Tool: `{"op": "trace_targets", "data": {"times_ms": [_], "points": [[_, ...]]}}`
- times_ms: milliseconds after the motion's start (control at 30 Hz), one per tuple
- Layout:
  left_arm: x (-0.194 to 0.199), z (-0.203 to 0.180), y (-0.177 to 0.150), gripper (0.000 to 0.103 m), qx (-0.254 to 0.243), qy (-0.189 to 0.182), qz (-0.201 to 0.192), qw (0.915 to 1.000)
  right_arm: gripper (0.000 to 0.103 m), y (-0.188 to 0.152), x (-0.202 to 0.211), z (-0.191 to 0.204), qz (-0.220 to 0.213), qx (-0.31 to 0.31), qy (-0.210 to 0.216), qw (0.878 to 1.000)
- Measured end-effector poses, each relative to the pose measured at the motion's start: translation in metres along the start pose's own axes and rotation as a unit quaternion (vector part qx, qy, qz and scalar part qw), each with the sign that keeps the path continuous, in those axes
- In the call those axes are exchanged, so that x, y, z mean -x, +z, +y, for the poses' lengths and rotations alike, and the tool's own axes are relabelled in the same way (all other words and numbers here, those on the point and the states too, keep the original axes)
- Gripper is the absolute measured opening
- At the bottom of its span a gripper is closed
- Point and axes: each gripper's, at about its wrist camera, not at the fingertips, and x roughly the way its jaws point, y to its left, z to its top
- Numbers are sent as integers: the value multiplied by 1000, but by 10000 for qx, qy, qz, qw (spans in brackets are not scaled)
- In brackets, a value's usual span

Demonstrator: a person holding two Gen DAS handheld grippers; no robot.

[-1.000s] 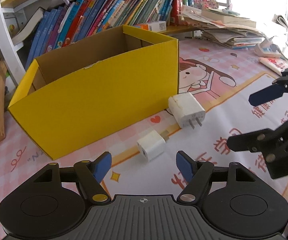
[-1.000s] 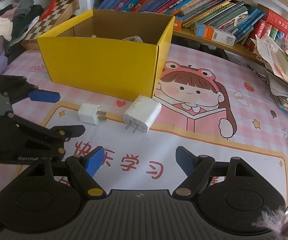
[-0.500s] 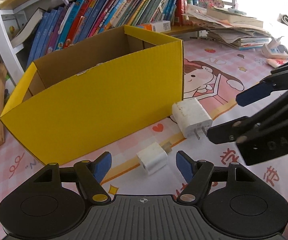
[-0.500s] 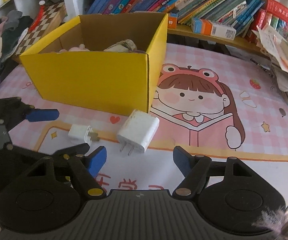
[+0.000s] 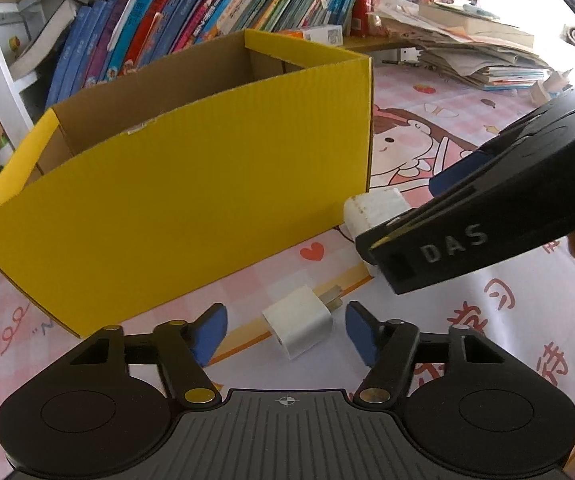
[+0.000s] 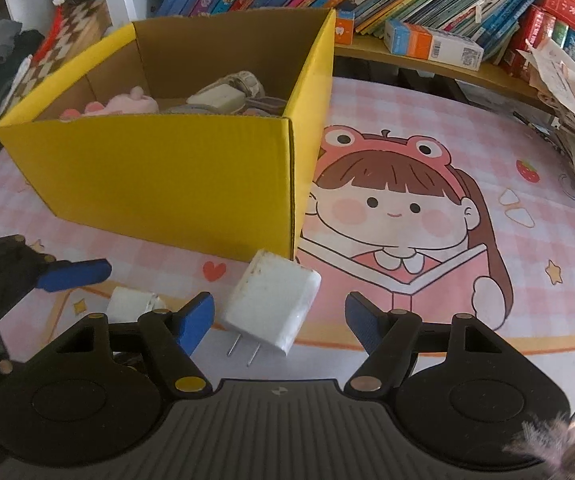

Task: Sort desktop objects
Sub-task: 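Close right gripper on the large charger while left closes on the small cube charger, then lift and carry both chargers over the yellow box with both grippers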

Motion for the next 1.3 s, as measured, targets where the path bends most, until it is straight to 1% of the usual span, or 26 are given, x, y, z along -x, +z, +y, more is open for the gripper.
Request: {"op": "trace_targets", "data": {"times_ms": [133,267,300,333,367,433,667,1000,1033,1067,1300], "points": [[-2,3,-2,57,78,-35,25,10000,70,3,-12,2,111,12,-6,9999],[-2,3,-2,47,107,-112,-6,9999,63,5,-20,4,200,56,-44,9998],[-3,2,-2,46,98,-130,-20,9999,62,5,-22,4,213,49,-40,9998],[-3,2,-2,43,94,-154,-32,9998,63,4,-23,4,226,42,-36,9997],[-3,1,-2,38,97,-188,-42,9998,61,4,-23,4,234,37,-34,9997],[-3,1,-3,36,102,-245,-60,9996,57,4,-23,4,220,47,-25,9997],[3,2,-6,35,106,-222,-36,9997,49,1,-16,0,233,-85,42,9997],[30,12,-20,35,249,-145,-125,9995,46,-12,7,3,176,-169,217,9995],[34,13,-22,35,276,-138,-142,9994,45,-13,10,4,161,-160,230,9995],[37,15,-23,35,306,-135,-156,9993,43,-15,14,5,147,-146,240,9995],[60,21,-34,35,397,-97,-271,9988,42,-27,33,13,90,-88,303,9995]]}}
